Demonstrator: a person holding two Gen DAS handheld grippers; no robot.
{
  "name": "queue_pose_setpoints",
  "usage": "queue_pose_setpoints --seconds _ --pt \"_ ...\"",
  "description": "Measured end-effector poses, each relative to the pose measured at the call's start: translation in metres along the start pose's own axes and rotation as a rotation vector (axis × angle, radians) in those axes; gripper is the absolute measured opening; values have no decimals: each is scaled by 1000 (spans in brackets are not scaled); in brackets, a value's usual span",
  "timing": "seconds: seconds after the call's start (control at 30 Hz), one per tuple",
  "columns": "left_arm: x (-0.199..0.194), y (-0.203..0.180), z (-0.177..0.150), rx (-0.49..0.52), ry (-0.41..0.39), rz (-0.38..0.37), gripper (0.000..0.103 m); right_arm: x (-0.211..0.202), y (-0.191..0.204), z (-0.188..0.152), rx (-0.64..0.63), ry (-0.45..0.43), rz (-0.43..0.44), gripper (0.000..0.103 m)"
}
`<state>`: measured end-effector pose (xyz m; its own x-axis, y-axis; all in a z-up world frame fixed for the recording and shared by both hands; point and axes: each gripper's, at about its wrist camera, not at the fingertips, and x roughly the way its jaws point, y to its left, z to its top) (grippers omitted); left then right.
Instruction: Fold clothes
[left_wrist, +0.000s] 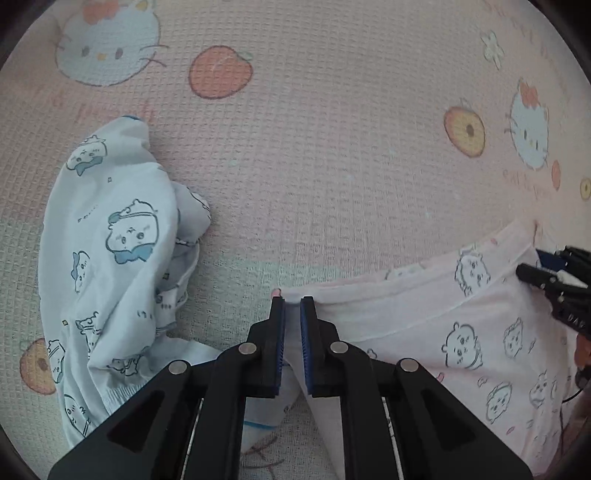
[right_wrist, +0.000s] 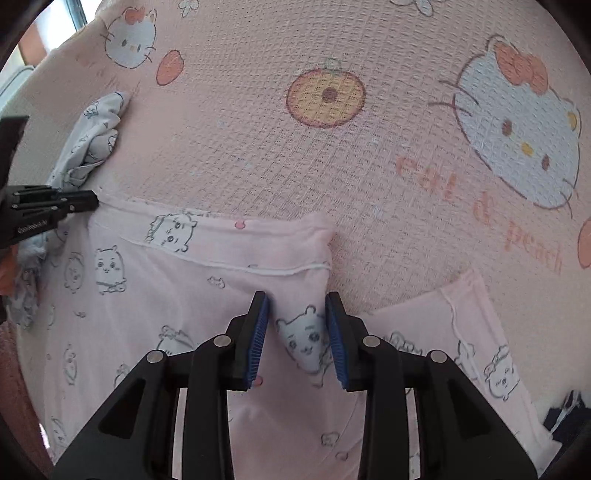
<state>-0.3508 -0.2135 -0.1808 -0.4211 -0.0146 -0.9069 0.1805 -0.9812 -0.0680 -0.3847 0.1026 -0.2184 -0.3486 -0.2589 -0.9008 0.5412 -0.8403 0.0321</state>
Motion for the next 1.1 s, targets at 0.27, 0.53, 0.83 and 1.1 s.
queue_pose_setpoints --seconds 0.27,0.53,0.83,1.1 --pt "11 4 8 -42 -47 -19 7 9 -24 18 119 -27 28 35" --pt "30 3 20 -40 -56 -34 8 11 -39 25 186 -119 77 3" --pt "5 -22 19 -47 -111 87 30 -26 -65 10 408 -131 195 28" --pt "-35 -83 -69 19 166 -65 36 -153 -48 -108 582 -154 150 38"
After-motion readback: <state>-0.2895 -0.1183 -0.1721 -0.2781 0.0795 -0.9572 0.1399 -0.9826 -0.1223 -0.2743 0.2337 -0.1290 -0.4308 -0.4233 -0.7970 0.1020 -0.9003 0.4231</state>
